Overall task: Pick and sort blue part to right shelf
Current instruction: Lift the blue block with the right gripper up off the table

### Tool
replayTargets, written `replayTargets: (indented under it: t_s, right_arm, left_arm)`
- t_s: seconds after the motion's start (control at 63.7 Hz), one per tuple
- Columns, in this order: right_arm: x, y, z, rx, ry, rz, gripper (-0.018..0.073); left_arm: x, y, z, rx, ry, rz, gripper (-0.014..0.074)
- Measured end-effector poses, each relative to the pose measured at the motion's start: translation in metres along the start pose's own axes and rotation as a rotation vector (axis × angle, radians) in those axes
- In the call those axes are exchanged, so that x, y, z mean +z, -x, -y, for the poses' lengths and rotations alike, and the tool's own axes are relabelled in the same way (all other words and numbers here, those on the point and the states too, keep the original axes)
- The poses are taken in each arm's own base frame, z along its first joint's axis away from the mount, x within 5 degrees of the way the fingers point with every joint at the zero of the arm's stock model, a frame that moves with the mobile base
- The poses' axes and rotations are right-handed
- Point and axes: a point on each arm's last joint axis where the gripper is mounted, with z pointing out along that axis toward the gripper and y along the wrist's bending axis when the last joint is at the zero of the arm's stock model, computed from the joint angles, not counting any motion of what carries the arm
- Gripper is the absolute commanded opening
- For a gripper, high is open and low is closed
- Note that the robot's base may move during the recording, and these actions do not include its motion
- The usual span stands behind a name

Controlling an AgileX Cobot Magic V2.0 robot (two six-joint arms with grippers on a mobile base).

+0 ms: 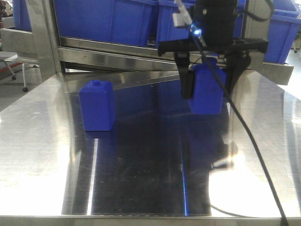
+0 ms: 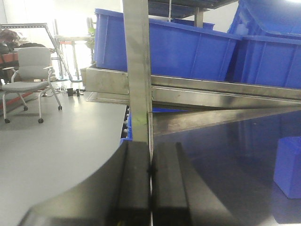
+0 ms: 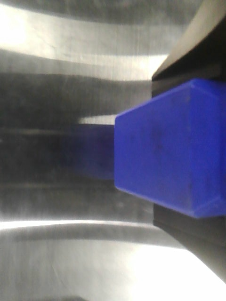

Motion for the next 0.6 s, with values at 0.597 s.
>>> replayTargets:
  t_s: [0.597]
  right_arm:
    - [-0.054,-0.072,0.089,-0.198,0.089,0.451,0.0402]
  left_arm:
    - [0.000,0.000,0.000,0.000,0.000,0.000,0.0133]
